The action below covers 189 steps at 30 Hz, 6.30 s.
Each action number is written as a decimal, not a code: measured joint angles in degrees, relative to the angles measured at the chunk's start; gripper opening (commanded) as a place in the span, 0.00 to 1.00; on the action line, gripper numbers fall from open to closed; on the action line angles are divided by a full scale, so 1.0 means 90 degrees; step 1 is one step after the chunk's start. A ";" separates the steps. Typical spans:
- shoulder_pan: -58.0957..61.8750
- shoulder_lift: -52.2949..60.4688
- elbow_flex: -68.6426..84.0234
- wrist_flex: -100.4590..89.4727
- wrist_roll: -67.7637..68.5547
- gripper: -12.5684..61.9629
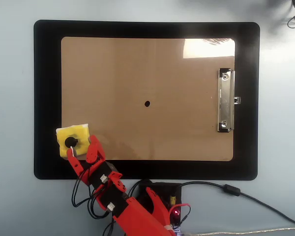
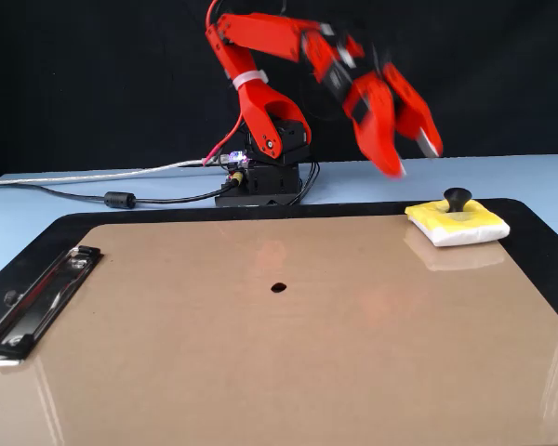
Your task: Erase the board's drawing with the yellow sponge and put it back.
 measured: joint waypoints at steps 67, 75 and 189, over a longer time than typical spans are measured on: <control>0.3613 0.0937 0.1230 -0.0684 0.1016 0.06; 0.5146 0.0947 0.1113 0.0674 0.1172 0.06; 0.5986 -0.4561 -0.0723 -0.3623 0.1875 0.06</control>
